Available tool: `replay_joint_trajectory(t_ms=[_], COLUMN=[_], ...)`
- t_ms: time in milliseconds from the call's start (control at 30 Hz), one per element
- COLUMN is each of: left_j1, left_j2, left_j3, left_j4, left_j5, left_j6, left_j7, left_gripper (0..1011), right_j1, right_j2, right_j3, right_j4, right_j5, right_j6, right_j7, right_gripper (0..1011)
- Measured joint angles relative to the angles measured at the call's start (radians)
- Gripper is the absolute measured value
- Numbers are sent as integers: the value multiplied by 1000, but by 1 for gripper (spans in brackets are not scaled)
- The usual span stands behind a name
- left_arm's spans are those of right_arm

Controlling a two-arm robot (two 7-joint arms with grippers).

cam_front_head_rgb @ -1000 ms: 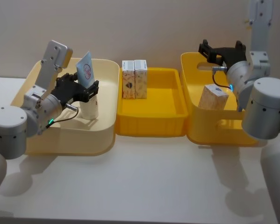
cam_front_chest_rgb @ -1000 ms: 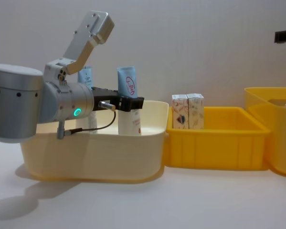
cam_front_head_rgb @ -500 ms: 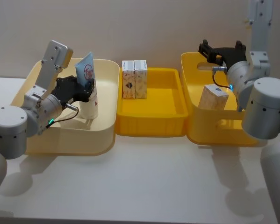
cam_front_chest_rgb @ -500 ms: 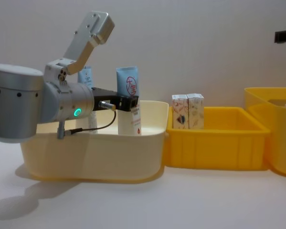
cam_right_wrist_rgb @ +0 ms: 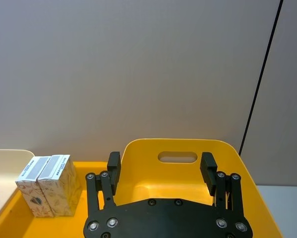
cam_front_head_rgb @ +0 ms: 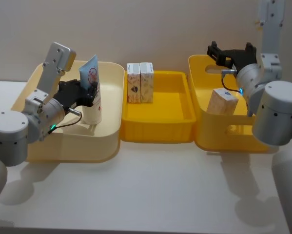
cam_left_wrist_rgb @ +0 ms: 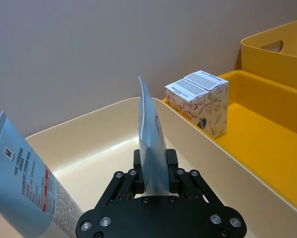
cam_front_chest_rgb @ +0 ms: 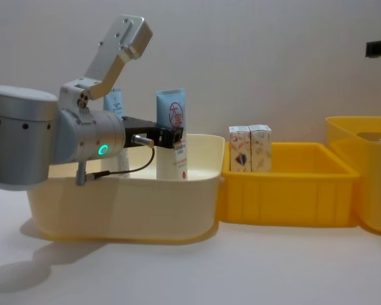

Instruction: Bimanual collaborative sorting of washing and personal care products

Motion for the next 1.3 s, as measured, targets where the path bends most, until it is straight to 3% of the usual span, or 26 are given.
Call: replay_joint_trajectory(t_ms=[533, 767, 1033, 1300], left_j1=[1, -5, -46, -93], left_j2=[3, 19, 42, 47], left_j3=[1, 5, 7, -1], left_j4=[-6, -41, -103, -132], left_j5=[6, 27, 47, 51], left_j6=[6, 52, 112, 122], left_j7=[2, 7, -5, -35], left_gripper=[257, 256, 255, 255], right_j1=[0, 0, 0, 0], right_j2=[0, 0, 0, 0], right_j3=[0, 0, 0, 0], right_j4=[0, 0, 0, 0], right_j5=[0, 0, 0, 0], right_j6=[0, 0, 0, 0], right_j7=[0, 0, 0, 0], right_gripper=[1001, 1001, 1001, 1001])
